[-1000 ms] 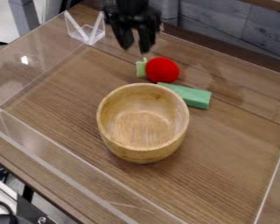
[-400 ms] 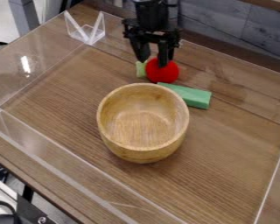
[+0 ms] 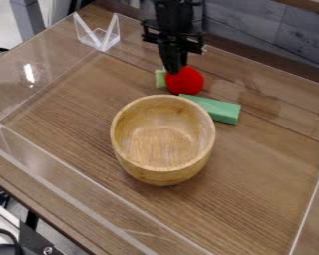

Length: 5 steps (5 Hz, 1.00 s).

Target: Move the red fruit to the left

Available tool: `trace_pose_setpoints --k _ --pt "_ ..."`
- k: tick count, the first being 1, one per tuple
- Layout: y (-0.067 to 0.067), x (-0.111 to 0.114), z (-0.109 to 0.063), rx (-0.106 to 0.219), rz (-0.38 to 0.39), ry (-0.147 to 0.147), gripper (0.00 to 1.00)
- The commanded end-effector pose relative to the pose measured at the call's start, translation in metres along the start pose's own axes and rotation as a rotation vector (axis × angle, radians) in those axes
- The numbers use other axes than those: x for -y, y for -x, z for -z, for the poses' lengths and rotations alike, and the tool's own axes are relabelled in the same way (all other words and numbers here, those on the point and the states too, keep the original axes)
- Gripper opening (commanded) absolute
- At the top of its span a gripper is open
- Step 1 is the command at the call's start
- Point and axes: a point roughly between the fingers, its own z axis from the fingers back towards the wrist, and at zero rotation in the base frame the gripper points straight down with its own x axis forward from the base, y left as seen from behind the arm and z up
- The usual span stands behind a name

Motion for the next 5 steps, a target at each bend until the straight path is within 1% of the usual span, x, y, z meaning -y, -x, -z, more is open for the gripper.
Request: trace_pose_setpoints --k 1,2,3,4,5 --pt "-0.008 -0.006 -0.031 0.067 0.071 0.0 0.0" --pt "-0.009 -0.014 -0.053 0.099 0.124 0.014 0.0" --pt "-0.012 -0.02 -0.045 0.086 0.146 0.018 0.0" --pt "-0.015 -0.024 -0.03 0.062 0.174 0.027 1.0" --pt "-0.022 -0.021 -0.022 0.056 0.133 0.023 1.0"
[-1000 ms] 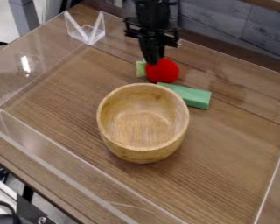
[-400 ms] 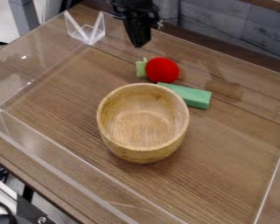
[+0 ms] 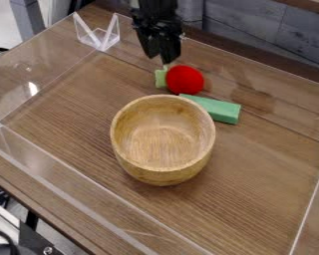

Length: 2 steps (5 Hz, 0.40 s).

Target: Move the red fruit to the left

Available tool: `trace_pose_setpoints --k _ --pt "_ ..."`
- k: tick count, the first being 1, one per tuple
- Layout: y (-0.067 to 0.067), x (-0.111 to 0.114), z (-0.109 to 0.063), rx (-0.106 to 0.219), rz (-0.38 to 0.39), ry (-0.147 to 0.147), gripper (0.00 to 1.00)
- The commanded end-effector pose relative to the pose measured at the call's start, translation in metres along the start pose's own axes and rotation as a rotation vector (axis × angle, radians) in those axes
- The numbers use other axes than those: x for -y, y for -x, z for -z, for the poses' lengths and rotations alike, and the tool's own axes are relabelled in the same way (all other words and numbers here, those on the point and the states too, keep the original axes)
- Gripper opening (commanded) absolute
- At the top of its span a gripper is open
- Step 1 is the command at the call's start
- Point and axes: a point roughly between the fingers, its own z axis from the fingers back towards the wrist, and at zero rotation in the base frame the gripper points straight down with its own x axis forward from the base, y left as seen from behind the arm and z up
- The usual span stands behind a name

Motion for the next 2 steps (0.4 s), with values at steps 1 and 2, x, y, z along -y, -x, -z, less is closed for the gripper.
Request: trace_pose_setpoints --k 1,2 --pt "-0.0114 0.0018 -0.0167 0.058 -0.028 -0.041 0.0" --pt "-0.0082 -0.0075 -0.0087 0.039 -0.065 -0.049 1.0"
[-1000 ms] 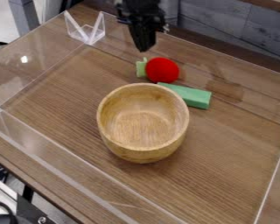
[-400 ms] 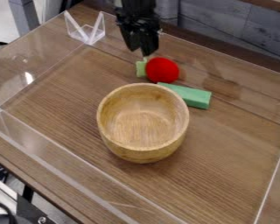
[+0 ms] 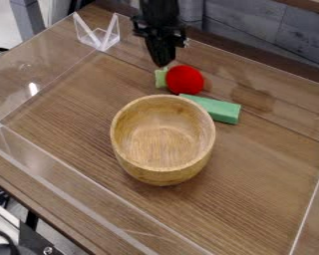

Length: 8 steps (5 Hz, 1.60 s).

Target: Move the red fruit to the left

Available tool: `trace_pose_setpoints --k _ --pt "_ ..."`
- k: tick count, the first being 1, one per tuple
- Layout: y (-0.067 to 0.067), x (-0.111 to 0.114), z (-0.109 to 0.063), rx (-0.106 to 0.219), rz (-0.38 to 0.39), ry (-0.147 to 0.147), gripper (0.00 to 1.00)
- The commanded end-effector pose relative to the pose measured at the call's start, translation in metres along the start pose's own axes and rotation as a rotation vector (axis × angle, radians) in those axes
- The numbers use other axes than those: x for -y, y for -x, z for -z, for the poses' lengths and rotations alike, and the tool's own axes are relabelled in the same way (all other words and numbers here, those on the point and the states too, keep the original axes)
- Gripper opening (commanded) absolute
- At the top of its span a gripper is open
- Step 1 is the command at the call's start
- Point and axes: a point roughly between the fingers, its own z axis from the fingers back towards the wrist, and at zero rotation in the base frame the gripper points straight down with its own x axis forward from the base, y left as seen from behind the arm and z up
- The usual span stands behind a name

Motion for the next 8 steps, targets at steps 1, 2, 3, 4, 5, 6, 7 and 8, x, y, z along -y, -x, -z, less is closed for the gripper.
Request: trace_pose_setpoints --k 1,2,3,4,5,6,7,8 --pt "-0.009 0.004 -0.014 0.034 0.034 -0.035 1.0" --pt "-0.009 0.008 -0.019 0.03 0.047 -0.036 0.0" --pt "-0.008 0.019 -0.009 0.015 0.051 -0.039 1.0" --pt "-0.005 0.023 -0.029 0.048 0.037 -0.036 0.0" --pt "-0.001 0.02 -0.035 0.06 -0.006 -0.04 0.0" --pt "0.003 0.018 -0.034 0.061 -0.041 -0.043 0.0" --pt "-0.003 0.017 -0.012 0.048 -0.043 -0.045 1.0" --pt "-0.005 0.015 0.014 0.029 -0.043 -0.05 1.0"
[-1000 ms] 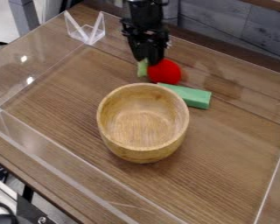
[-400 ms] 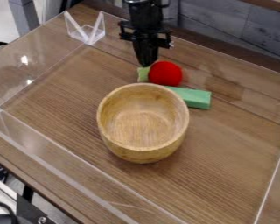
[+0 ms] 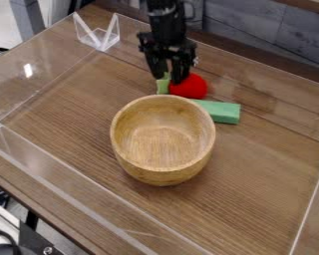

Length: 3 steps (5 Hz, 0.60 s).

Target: Move the red fruit to the left

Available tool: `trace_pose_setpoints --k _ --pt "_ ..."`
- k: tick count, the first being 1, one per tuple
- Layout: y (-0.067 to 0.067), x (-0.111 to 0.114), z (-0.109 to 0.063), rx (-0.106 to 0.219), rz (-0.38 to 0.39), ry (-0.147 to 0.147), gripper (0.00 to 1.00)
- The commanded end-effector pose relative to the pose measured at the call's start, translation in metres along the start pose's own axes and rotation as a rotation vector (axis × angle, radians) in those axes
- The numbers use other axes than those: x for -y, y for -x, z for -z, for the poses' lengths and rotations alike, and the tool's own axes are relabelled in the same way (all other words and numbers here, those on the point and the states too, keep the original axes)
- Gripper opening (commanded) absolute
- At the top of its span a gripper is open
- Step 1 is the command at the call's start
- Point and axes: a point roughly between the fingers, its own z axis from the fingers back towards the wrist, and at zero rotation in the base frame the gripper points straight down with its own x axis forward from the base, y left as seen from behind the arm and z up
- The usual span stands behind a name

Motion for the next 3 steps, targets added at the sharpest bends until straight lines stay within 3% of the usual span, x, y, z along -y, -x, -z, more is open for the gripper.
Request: trace_pose_setpoints --k 1,2,3 --pt "-0.005 0.002 -0.017 0.04 0.028 -0.009 0.0" --pt "-0.007 0.0 -0.015 0.038 0.039 -0.009 0.0" --pt "-0.009 -0.002 -0.033 0.064 0.033 -0.004 0.0"
